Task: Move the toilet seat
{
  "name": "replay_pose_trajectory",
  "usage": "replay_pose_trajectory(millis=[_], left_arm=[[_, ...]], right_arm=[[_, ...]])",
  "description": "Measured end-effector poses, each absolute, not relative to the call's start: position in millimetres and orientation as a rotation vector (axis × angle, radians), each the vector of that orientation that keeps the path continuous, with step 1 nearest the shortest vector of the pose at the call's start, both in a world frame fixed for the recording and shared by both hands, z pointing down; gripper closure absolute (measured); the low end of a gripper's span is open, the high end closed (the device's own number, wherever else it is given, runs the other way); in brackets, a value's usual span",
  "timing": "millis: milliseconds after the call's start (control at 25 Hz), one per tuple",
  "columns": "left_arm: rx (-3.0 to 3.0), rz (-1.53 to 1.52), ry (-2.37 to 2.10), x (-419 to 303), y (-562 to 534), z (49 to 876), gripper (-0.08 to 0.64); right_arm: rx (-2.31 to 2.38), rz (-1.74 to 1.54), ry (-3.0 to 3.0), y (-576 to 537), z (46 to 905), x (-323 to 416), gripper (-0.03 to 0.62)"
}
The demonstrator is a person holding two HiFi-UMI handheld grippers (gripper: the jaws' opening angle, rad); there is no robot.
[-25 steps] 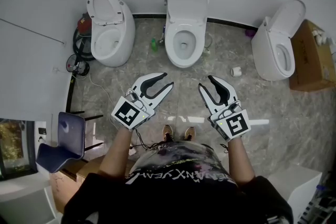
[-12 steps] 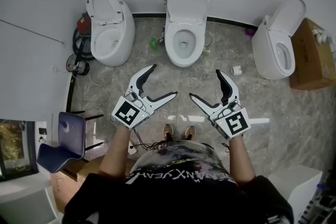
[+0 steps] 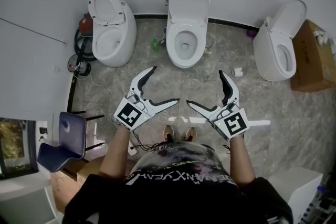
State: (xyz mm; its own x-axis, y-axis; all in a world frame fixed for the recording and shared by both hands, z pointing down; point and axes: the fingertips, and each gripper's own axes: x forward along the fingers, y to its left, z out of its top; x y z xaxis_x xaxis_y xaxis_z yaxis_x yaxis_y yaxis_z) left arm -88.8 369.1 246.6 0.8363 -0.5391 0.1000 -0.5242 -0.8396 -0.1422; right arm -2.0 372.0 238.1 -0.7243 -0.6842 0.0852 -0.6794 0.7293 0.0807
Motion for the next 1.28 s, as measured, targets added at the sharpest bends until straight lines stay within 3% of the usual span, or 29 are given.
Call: replay_pose_trajectory(millis=[1280], left_arm=[[-2.821,-0.246,0.948,-13.1,368.1,261.7,0.052]], right_arm=[[1.043,-0.151,-2.838,364.8,263.3,64.9,0.008]])
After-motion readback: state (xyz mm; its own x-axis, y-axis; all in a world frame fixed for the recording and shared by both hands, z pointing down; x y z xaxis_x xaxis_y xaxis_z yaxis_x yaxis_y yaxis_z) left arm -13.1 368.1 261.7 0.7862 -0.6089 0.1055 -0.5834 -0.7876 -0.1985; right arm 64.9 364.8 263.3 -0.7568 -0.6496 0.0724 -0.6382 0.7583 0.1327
